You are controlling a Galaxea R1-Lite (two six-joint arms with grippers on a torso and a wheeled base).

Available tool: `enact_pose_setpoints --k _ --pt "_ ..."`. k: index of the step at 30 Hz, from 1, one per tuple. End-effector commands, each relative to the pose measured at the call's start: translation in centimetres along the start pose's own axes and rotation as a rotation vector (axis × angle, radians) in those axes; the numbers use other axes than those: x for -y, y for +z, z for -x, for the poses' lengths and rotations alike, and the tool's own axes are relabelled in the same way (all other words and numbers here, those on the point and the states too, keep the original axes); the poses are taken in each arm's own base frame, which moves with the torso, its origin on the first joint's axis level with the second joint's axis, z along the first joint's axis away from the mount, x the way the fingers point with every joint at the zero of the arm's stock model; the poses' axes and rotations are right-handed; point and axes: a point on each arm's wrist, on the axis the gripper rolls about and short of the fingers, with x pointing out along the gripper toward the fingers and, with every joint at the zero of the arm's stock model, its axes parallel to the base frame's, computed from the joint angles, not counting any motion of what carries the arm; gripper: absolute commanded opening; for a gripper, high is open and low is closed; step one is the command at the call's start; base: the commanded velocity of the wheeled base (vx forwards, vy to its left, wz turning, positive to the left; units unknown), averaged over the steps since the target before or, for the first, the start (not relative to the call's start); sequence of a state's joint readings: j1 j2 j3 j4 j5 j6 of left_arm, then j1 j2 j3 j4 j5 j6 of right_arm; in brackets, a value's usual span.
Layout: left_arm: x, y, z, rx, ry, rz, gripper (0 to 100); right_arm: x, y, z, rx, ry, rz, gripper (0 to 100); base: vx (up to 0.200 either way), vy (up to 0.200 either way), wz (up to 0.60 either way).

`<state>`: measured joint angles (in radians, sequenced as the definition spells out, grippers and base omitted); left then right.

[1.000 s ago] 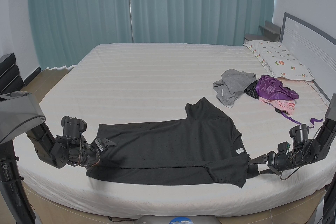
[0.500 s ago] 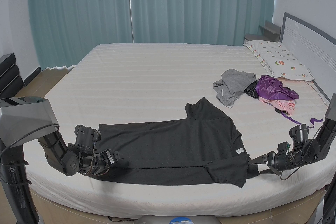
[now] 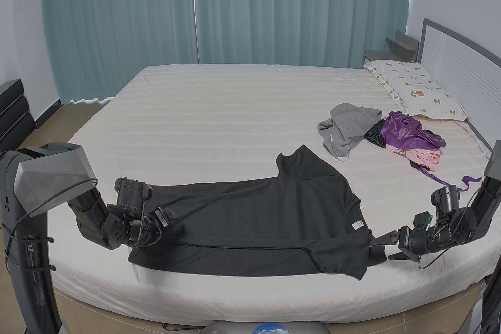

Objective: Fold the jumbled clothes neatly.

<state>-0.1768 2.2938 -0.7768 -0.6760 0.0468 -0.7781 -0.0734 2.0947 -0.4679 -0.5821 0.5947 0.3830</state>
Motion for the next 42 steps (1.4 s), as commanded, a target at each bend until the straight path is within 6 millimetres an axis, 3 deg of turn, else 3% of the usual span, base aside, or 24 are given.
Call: enact_pose_setpoints --k 1,8,14,21,24,29,42 --pt "-0.1 2.3 -0.8 0.056 -0.021 0.106 100 0.1 0.0 -0.1 -0.002 -0.001 -0.001 100 0.0 0.0 0.0" --pt "-0.3 5.3 -1.5 0.126 -0.06 0.264 100 0.1 0.0 -0.1 -0.002 -0.002 -0.001 100 0.0 0.0 0.0" --pt "-1.2 6.1 -1.1 0.09 -0.093 0.303 100 0.1 0.0 -0.1 -0.002 -0.001 -0.001 100 0.0 0.0 0.0" --pt "-2.5 5.5 1.7 0.046 -0.089 0.291 100 0.1 -0.1 -0.1 -0.004 -0.001 -0.002 100 0.0 0.0 0.0" --pt "-3.3 4.2 2.5 0.007 -0.065 0.225 100 0.1 -0.1 -0.1 -0.004 -0.001 -0.002 100 0.0 0.0 0.0" --pt "-3.8 3.2 2.1 -0.014 -0.033 0.141 100 0.1 -0.1 -0.1 -0.004 -0.001 -0.002 100 0.0 0.0 0.0" --pt "-1.7 2.3 -0.9 0.035 0.018 0.081 100 0.1 0.0 -0.1 -0.001 -0.003 0.001 100 0.0 0.0 0.0"
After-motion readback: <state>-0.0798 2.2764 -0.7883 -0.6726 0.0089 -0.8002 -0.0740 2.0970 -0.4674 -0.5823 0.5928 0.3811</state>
